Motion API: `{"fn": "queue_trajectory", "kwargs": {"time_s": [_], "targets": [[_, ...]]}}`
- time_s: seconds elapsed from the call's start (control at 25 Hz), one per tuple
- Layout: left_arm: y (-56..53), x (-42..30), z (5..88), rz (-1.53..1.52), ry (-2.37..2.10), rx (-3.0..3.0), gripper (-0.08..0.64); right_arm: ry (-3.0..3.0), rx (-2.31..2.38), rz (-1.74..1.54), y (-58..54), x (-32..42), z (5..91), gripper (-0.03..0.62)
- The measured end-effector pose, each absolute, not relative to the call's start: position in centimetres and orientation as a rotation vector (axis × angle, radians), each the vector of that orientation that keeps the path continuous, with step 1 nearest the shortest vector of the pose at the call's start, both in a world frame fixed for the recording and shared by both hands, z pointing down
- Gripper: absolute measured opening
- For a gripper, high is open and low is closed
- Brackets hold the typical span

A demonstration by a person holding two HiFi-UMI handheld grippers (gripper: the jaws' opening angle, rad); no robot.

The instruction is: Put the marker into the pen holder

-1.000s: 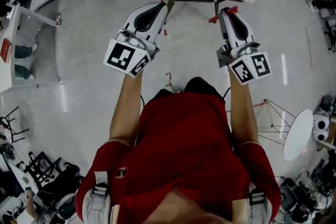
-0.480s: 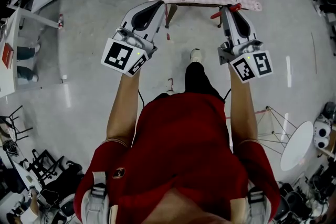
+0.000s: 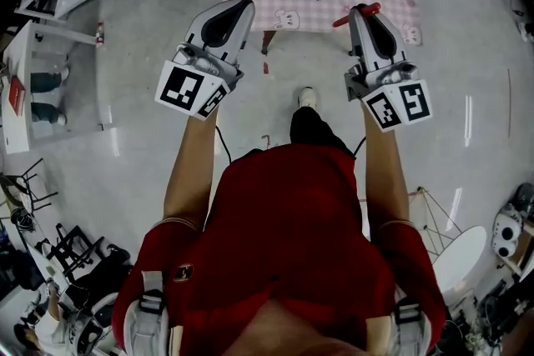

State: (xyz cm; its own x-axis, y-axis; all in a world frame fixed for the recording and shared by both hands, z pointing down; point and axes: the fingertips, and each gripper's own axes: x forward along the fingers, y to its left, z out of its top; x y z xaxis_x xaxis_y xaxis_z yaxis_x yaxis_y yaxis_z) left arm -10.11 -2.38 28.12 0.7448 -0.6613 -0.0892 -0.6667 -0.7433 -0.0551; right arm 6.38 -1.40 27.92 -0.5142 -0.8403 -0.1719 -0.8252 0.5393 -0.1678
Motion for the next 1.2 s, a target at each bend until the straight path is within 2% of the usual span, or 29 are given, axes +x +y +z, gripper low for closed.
{"fn": "queue_trajectory", "kwargs": {"time_s": [0.64,1.2], "targets": [[-14.6,-2.4,30.5,0.013,1.199,-2.831,0.005,2.645,-1.259,-0.149,-14.7,11.0,30.5,0.035],[-19.7,-1.7,33.4,0.006,1.208,-2.873,0.005,2.703,-1.288,-0.125,-20.7,9.4,33.4,0.037]]}}
